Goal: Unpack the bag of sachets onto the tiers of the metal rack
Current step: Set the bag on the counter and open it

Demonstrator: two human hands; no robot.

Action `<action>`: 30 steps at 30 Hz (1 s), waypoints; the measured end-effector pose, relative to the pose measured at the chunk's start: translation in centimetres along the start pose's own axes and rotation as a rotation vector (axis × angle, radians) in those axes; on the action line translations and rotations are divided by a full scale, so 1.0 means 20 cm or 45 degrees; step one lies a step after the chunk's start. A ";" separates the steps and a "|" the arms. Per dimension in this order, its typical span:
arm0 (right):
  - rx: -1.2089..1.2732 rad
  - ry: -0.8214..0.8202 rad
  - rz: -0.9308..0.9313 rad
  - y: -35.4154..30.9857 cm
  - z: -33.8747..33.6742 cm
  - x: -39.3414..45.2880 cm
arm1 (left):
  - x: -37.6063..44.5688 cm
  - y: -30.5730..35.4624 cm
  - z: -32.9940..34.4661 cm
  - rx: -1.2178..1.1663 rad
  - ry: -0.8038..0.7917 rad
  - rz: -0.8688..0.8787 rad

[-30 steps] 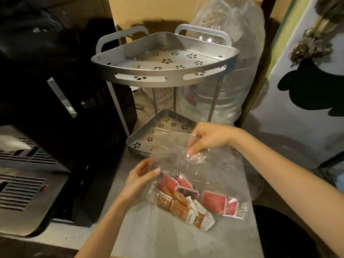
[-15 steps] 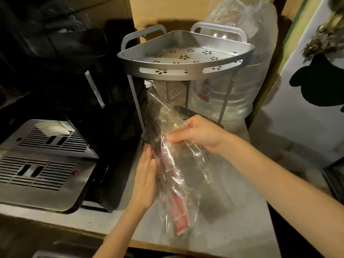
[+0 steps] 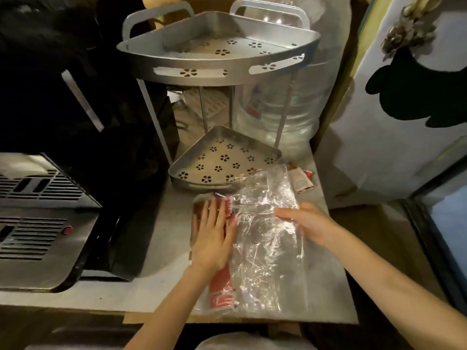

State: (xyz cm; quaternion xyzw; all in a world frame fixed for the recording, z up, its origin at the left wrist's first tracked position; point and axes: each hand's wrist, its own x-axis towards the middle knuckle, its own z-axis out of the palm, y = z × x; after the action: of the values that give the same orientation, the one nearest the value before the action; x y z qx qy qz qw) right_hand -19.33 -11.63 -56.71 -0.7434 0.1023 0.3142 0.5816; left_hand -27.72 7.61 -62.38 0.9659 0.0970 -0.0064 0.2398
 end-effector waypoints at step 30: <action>0.522 -0.437 0.276 0.17 -0.29 0.00 | 0.02 0.02 0.08 0.362 0.051 0.082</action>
State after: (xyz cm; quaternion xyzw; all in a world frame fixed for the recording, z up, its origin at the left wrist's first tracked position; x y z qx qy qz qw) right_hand -19.08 -18.13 -58.78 -0.5309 0.1424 0.4685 0.6916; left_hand -27.16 6.64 -63.56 0.9927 0.0689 0.0069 0.0986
